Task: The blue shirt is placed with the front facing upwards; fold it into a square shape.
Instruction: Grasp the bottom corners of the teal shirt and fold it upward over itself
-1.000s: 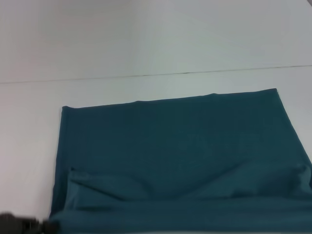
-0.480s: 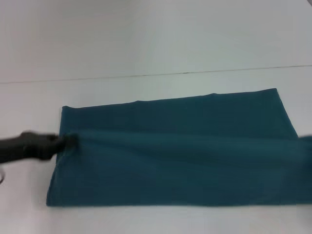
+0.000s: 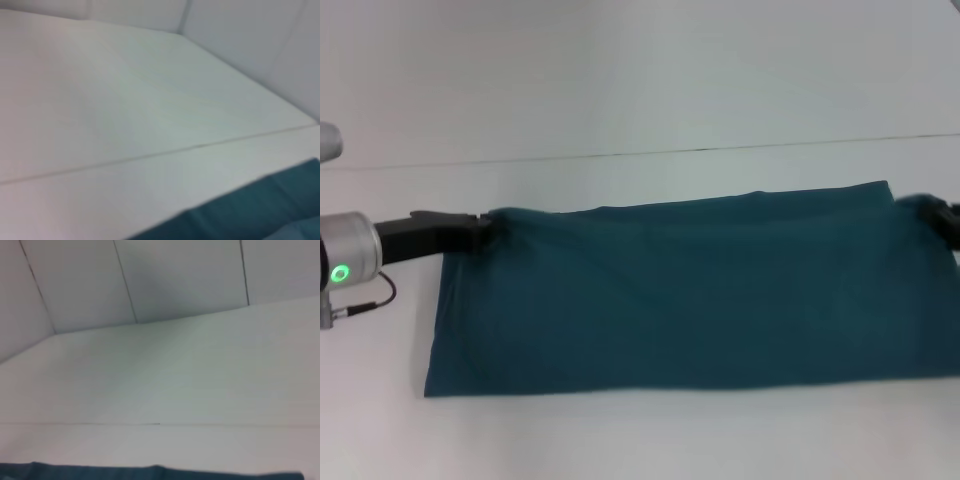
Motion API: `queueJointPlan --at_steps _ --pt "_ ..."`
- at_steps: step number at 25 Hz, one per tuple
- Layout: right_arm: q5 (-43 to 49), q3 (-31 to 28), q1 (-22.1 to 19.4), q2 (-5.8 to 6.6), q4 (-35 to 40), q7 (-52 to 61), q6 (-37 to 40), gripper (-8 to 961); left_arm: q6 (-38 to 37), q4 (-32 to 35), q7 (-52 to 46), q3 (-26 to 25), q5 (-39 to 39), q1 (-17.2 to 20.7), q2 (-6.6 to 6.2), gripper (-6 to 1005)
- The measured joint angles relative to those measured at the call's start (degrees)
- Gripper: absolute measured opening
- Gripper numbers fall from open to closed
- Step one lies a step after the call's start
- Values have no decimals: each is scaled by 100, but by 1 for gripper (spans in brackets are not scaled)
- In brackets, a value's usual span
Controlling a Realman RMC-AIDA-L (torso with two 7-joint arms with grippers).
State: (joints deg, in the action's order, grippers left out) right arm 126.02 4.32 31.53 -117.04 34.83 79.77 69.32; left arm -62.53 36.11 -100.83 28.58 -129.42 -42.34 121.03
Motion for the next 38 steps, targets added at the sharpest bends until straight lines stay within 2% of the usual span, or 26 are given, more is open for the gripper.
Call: queueJointPlan --at_steps 6,10,14,20,31,38 --pt "-12 398 511 -2 -187 -5 -975 40 797 -93 -3 0 85 -100 57 4" --pt "-18 661 762 97 -489 3 -1487 42 1035 -253 -4 1 178 -176 40 4" --pt "-18 865 870 120 -613 -14 -1727 44 1155 -307 -11 4 183 -223 58 4" --pt "-18 1058 916 74 -616 -24 -1963 46 1401 -485 -15 7 226 -272 74 3" --pt "-17 1111 1006 111 -618 -19 -1985 52 1564 -604 -24 4 226 -366 81 60" --pt "-78 1115 1082 106 -617 27 -2175 55 1689 -541 -89 -51 330 -380 172 100"
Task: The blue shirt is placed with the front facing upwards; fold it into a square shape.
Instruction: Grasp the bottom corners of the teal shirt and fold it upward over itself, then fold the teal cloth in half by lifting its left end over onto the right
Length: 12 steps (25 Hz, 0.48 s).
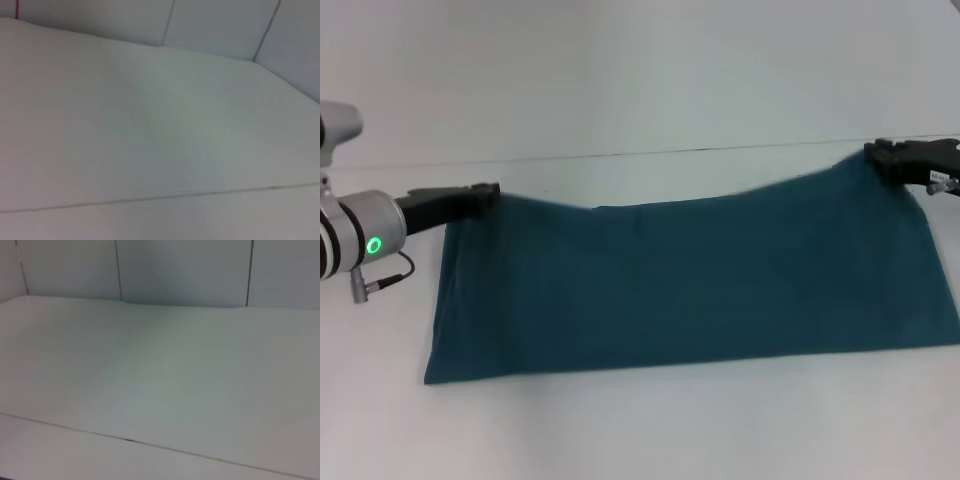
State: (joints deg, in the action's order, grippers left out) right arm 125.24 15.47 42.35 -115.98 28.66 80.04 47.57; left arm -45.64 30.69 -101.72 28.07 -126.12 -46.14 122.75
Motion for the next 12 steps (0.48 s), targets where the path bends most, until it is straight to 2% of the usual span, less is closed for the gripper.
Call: queueJointPlan --at_steps 5,12 --pt "-367 0 -63 -42 63 -46 -299 57 238 15 -120 -8 403 88 -35 167" --pt "-661 -2 -213 -24 89 -56 -337 361 295 341 -262 12 658 333 -5 297"
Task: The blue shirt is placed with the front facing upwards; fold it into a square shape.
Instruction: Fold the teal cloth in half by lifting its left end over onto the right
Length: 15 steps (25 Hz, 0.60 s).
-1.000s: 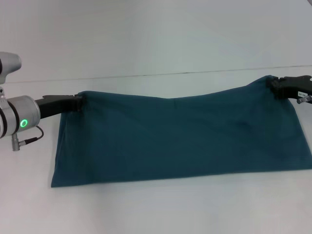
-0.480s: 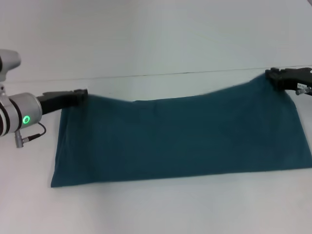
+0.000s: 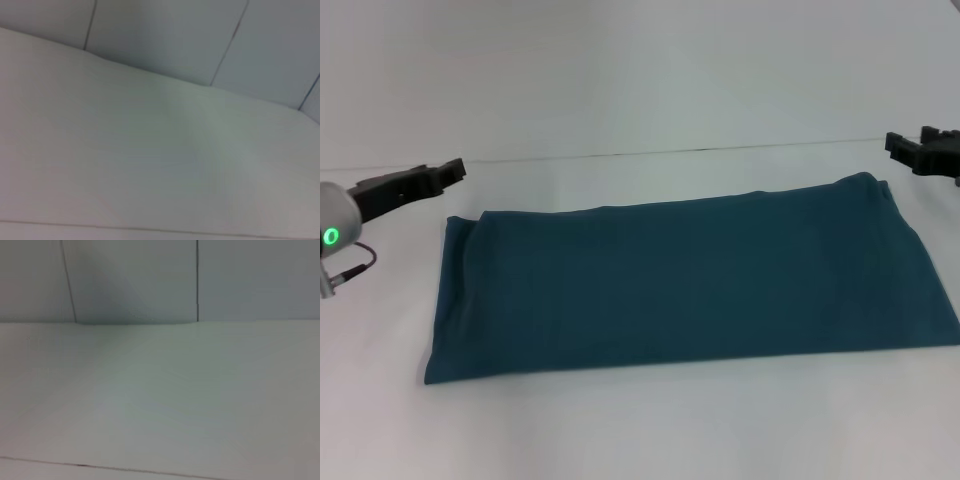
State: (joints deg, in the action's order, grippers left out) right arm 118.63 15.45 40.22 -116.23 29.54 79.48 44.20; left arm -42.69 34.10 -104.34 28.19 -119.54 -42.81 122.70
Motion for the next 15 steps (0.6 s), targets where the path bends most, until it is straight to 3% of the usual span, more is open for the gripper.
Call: queueJointPlan --at_steps 3,7,11,14,15 --pt "-256 2 -177 16 42 14 305 506 -324 153 -68 17 130 150 -1 402" --pt "-516 -4 -503 43 140 64 1010 645 -1452 542 -182 25 212 456 -26 570" --pt "-688 1 -932 23 362 237 1705 816 -2075 781 -192 27 235 636 9 724" --pt "-690 -18 -1226 -13 580 370 2164 816 -2416 931 -269 11 240 818 36 901" --pt "-690 -22 -1333 -24 665 428 2340 816 -2475 967 -289 10 240 885 47 901"
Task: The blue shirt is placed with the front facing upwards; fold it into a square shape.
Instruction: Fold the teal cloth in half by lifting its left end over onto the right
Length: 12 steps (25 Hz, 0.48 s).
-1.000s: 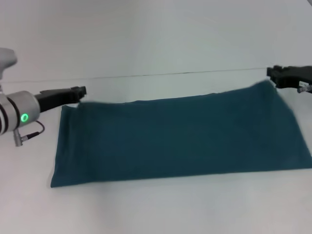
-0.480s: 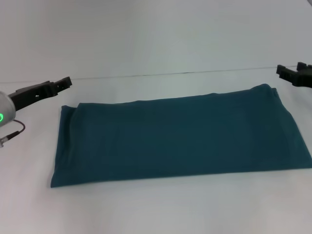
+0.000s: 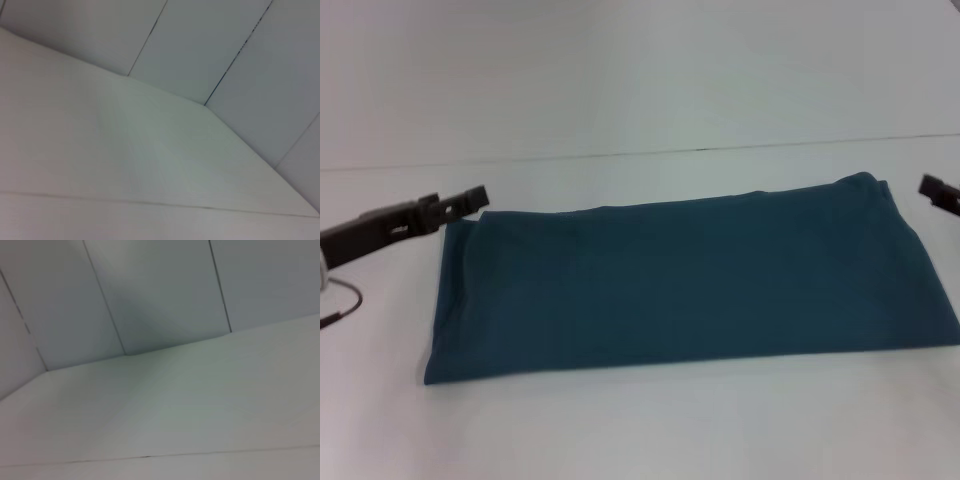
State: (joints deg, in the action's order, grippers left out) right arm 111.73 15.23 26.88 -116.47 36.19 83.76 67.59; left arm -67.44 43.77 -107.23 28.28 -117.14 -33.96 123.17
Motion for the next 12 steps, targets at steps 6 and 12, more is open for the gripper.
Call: queueJointPlan --at_steps 6,12 --pt "50 30 -547 18 591 693 965 817 -277 35 -12 16 -32 264 21 900" --pt "505 34 -813 193 957 1530 1648 817 -554 49 -19 20 -128 459 42 901"
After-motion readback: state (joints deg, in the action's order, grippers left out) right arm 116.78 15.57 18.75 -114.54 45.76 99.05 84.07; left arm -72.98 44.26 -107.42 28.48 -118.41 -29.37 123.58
